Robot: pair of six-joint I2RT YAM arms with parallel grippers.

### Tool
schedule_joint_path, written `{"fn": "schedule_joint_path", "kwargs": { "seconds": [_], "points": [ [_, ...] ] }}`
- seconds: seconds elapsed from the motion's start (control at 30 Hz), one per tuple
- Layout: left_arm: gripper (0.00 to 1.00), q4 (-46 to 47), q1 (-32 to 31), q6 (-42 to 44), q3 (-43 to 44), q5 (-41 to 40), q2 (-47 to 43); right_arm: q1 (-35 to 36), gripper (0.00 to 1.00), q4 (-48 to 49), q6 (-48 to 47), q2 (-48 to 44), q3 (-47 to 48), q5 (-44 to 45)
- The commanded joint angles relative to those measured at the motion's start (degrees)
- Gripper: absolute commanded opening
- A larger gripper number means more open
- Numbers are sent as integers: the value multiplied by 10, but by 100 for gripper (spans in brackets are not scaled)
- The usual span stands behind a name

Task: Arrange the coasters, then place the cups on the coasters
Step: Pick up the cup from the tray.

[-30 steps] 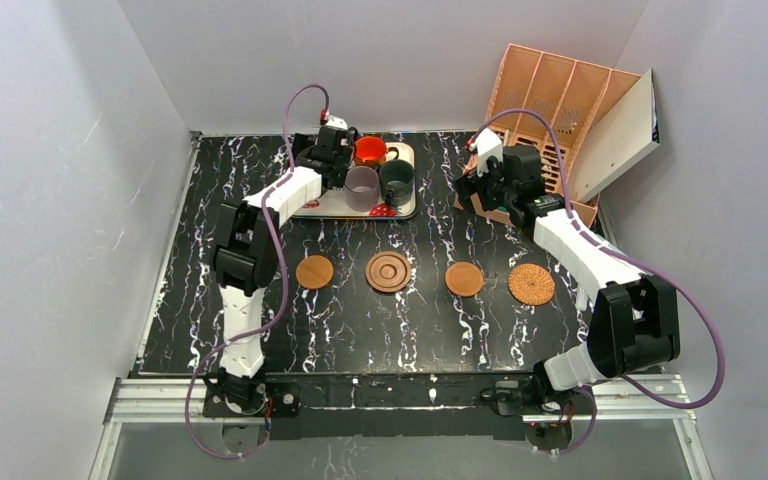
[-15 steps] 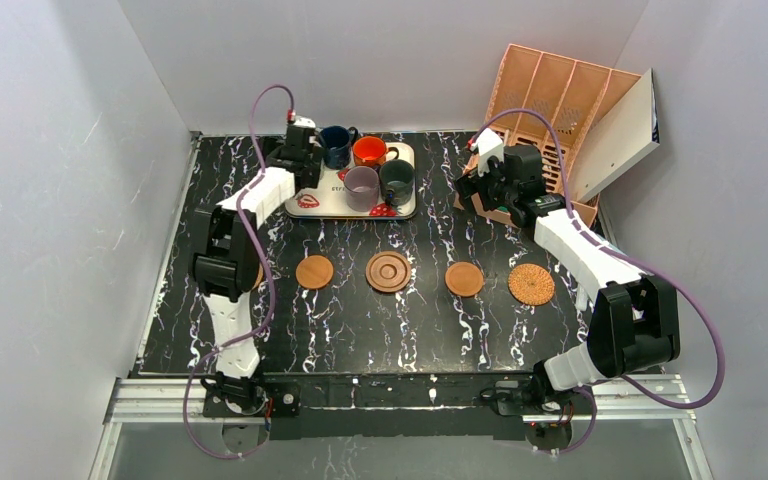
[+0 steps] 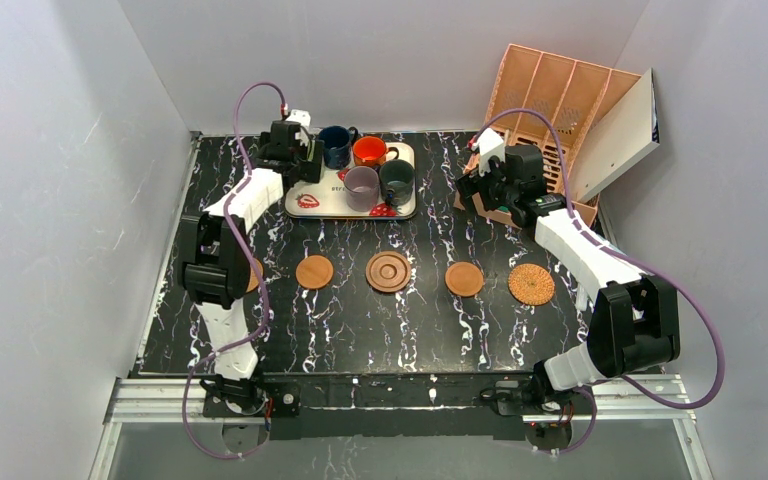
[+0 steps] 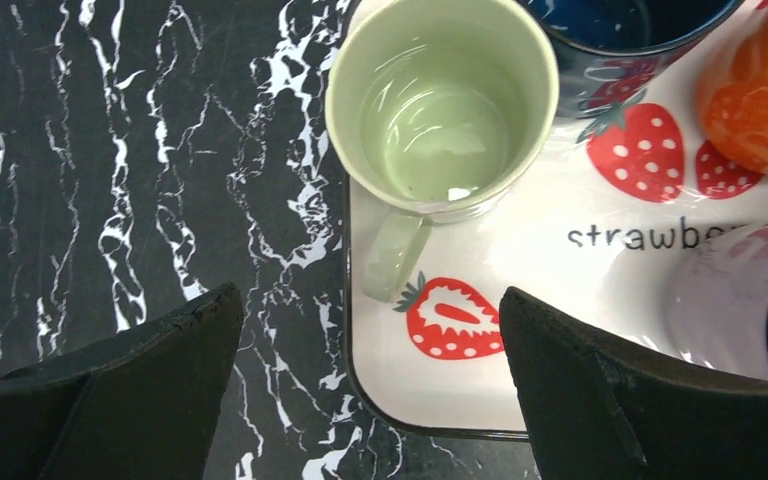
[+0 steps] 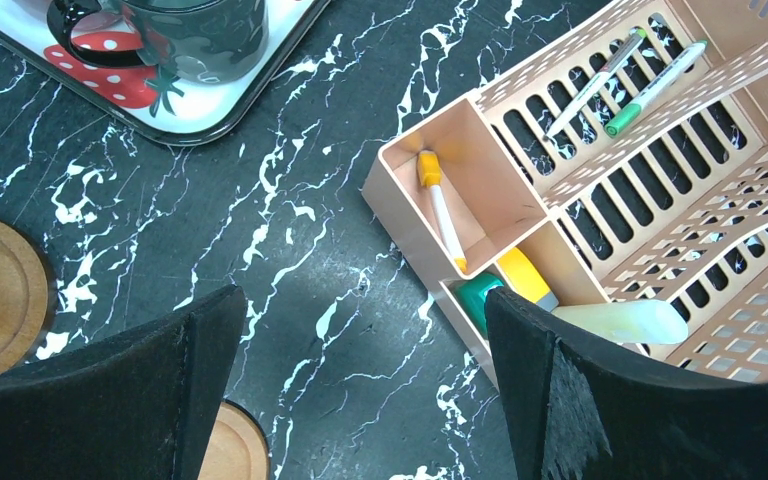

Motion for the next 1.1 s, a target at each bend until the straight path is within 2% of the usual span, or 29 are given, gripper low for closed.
{"fn": "schedule_joint_path", "kwargs": {
  "seconds": [0.0,0.17,0.37,1.07],
  "points": [
    [98,20,21,-11,4,61,-12,-4,99,6,0,-13,10,-9],
    [98,38,41,-13,3,100,1,-4,99,6,0,-14,10,-9],
    [93,44,56,-14,10,145,26,-4,99,7,0,-13,11,-8],
    [75,67,59,-14,30,193,77,-4,99,4,-1,-12,12,-8]
  ]
}}
